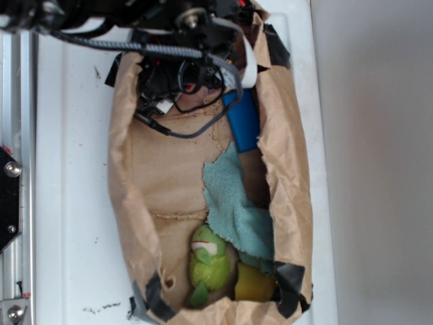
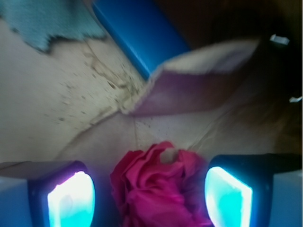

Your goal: Grab the red paper.

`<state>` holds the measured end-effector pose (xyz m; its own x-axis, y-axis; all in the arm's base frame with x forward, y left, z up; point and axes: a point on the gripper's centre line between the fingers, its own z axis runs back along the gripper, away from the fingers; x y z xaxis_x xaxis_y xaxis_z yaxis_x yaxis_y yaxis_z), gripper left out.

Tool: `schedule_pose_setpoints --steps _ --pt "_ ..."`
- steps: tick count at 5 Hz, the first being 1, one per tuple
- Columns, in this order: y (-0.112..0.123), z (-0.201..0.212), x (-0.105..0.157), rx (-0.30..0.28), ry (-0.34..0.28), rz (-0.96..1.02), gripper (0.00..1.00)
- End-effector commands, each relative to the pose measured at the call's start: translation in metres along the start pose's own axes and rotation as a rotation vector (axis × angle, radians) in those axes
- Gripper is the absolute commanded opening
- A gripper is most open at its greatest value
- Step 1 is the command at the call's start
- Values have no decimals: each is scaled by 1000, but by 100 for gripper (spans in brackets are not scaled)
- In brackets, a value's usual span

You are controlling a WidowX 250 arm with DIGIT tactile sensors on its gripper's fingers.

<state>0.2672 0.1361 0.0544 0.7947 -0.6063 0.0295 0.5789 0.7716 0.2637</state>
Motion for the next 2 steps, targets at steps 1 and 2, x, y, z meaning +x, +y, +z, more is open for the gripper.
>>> schedule_pose_setpoints --steps 1,2 --pt "-4 -17 6 171 38 -24 100" --pt "-5 -15 5 207 20 0 0"
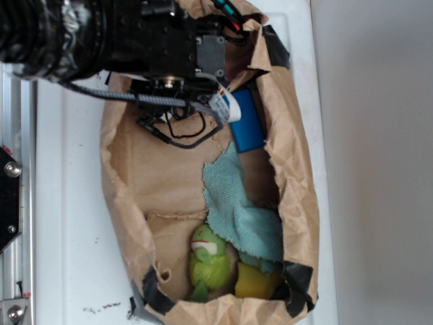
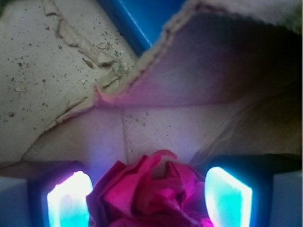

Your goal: Grab the red paper.

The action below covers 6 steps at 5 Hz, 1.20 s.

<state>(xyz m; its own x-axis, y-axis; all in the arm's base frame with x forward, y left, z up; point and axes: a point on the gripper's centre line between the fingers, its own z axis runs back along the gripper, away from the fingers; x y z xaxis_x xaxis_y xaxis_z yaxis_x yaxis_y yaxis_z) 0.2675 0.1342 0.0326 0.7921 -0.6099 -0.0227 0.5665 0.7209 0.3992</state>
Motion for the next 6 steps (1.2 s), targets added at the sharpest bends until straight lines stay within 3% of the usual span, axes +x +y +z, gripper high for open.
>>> schedule_pose_setpoints --steps 1,3,4,5,6 --pt "6 8 6 59 -39 35 0" --pt "15 46 11 -42 -62 108 0" --pt "25 80 19 -145 -103 317 0" --pt "33 96 27 -271 -93 474 0" --pt "40 117 28 -347 -11 675 0"
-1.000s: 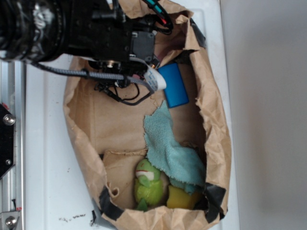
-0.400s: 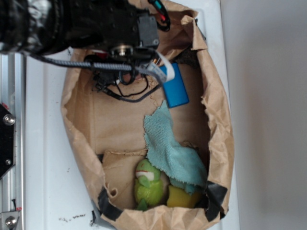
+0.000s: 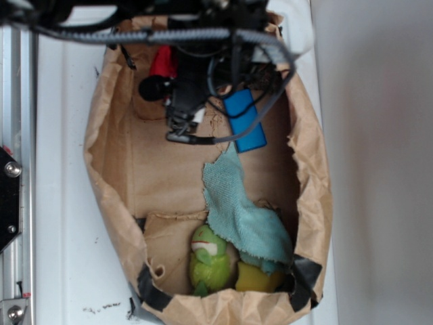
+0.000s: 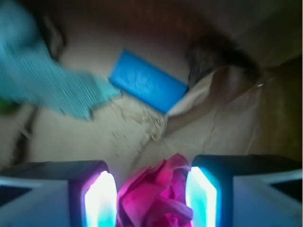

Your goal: Grab the red paper.

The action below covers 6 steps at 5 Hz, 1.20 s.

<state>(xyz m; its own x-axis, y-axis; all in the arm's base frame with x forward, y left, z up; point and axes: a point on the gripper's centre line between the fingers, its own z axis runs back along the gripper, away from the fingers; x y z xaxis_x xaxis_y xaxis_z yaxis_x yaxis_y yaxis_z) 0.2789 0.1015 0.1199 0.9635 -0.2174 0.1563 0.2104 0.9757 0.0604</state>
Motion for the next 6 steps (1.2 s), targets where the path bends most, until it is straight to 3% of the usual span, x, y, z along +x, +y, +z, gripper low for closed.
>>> schedule_pose_setpoints --steps 1,4,6 --pt "-9 57 3 43 -69 267 0" --pt "-43 89 12 65 -159 263 0" --pt "-63 103 19 60 -187 229 0"
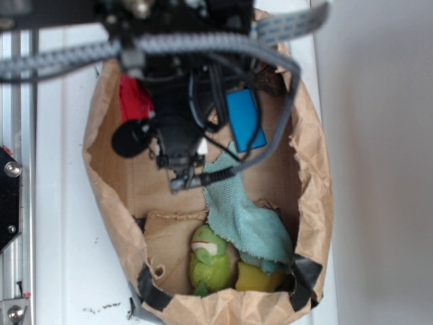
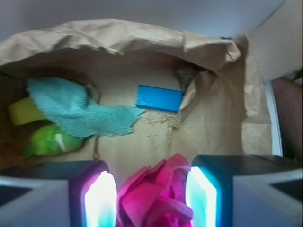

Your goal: Grab the red paper.

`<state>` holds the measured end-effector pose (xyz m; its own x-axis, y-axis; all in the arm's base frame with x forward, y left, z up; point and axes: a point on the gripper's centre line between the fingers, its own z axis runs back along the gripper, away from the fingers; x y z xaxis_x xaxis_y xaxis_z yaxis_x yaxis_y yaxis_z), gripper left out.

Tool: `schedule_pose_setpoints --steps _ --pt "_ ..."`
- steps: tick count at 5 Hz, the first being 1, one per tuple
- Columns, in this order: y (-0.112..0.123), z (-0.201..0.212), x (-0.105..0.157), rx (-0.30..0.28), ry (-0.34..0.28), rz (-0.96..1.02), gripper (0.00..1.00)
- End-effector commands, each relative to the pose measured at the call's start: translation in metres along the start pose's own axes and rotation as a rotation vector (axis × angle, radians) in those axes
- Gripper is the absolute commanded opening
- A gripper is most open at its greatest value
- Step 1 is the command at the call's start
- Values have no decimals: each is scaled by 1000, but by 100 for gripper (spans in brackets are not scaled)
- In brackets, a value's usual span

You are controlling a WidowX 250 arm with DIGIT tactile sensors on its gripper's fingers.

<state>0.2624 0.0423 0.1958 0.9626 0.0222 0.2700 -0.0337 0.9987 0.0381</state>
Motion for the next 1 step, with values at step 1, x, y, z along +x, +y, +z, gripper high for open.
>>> schedule_pose_setpoints --steps 1 --pt "-11 16 8 40 -76 -24 0"
